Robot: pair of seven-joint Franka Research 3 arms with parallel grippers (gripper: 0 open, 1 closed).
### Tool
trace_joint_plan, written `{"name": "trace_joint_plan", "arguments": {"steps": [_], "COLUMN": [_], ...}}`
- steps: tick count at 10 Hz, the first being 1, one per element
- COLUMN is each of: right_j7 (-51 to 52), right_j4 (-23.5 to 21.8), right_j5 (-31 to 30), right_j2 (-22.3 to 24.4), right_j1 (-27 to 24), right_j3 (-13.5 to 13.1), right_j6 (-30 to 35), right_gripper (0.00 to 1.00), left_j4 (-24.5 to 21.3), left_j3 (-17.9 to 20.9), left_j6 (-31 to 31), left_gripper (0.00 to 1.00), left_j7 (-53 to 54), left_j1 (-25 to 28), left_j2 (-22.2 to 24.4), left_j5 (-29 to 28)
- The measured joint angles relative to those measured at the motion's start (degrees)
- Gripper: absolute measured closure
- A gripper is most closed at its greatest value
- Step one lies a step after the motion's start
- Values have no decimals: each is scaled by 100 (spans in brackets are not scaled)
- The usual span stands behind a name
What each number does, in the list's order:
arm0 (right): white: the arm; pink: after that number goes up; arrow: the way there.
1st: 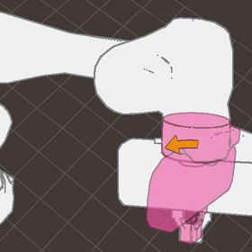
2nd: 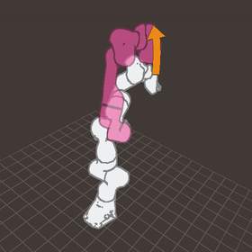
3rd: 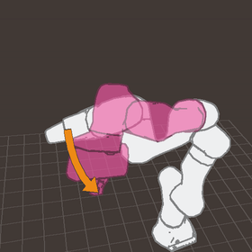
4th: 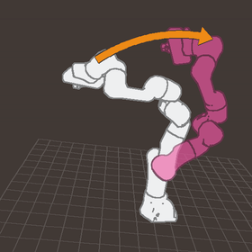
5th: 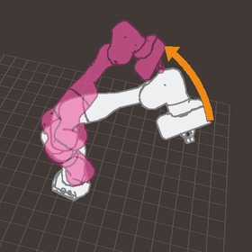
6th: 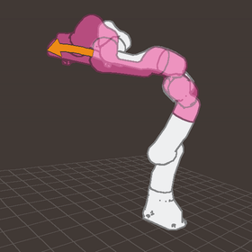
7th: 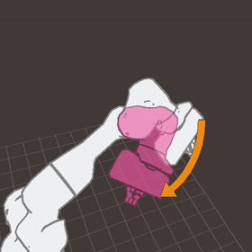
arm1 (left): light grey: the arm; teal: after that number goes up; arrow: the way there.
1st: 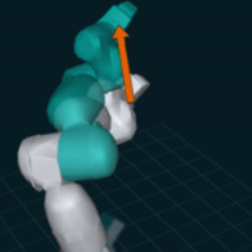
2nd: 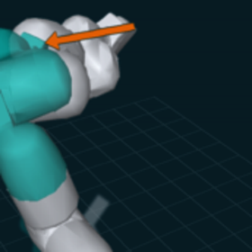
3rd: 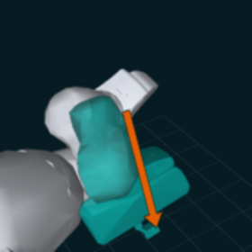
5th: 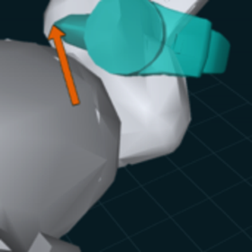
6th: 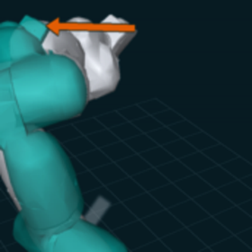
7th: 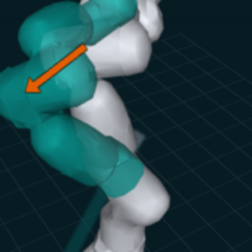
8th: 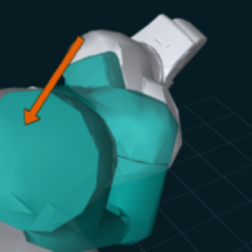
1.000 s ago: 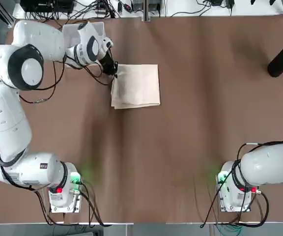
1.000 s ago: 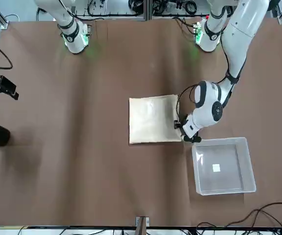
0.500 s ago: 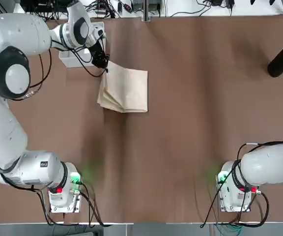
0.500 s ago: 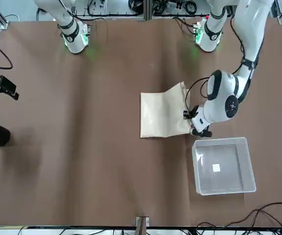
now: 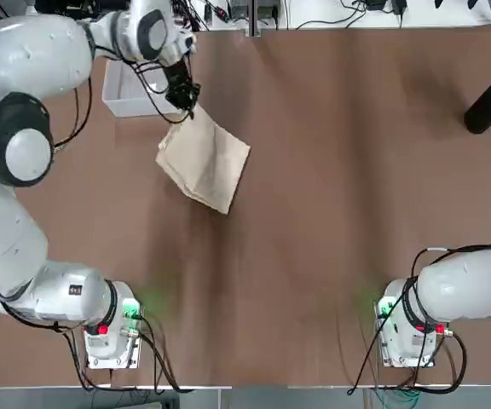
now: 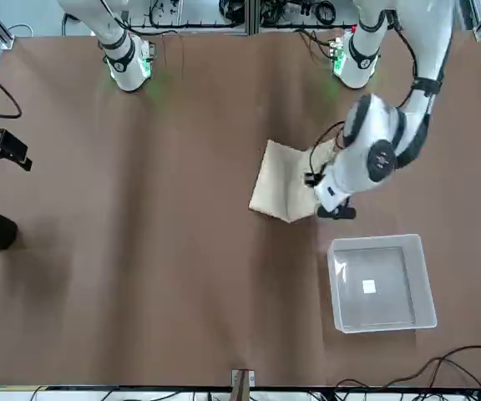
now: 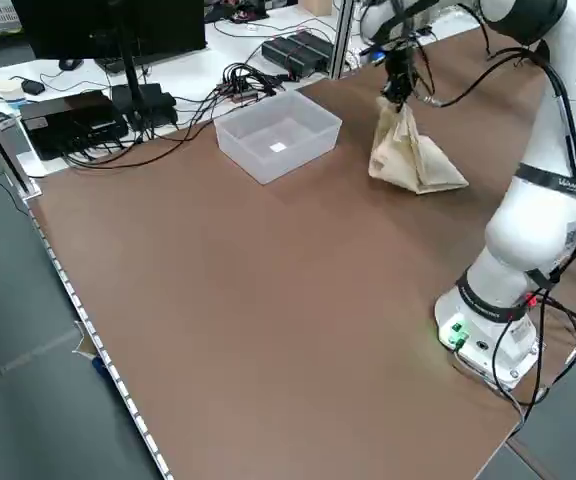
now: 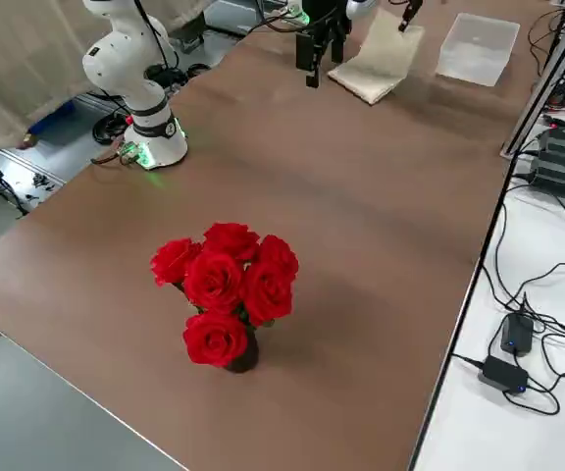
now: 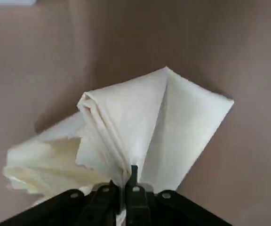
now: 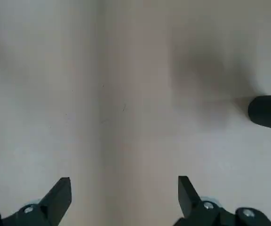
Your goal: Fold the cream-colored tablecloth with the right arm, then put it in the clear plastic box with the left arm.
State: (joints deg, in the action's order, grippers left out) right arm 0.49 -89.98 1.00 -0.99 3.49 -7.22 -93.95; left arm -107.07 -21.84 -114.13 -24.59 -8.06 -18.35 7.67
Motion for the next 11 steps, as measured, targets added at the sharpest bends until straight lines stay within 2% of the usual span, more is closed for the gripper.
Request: {"name": "trace_joint_plan", "arguments": {"steps": [2, 4, 6, 9, 11], "right_j7": [0, -1, -1, -2, -3], "right_j4": [-1, -1, -1, -2, -2], "right_j5": [0, 0, 0, 0, 0], "right_j2": [0, 1, 1, 1, 2], "right_j1": [0, 1, 3, 7, 10], "right_j3": [-3, -4, -3, -3, -2], "right_j6": [-2, -3, -3, -3, -3], "right_gripper": [0, 0, 0, 0, 0], "left_j4": [49, 228, 355, 622, 670], "left_j3": [-1, 1, 1, 22, 28], "left_j6": [-41, -203, -495, -593, -596], "left_gripper": [93, 93, 93, 93, 93], "left_j7": [-837, -1498, -2385, -3749, -4134], "left_j1": [-537, -833, -1226, -1914, -2180], "left_j2": [-207, -498, -753, -1177, -1372], "left_j5": [-298, -531, -963, -1621, -1824]}}
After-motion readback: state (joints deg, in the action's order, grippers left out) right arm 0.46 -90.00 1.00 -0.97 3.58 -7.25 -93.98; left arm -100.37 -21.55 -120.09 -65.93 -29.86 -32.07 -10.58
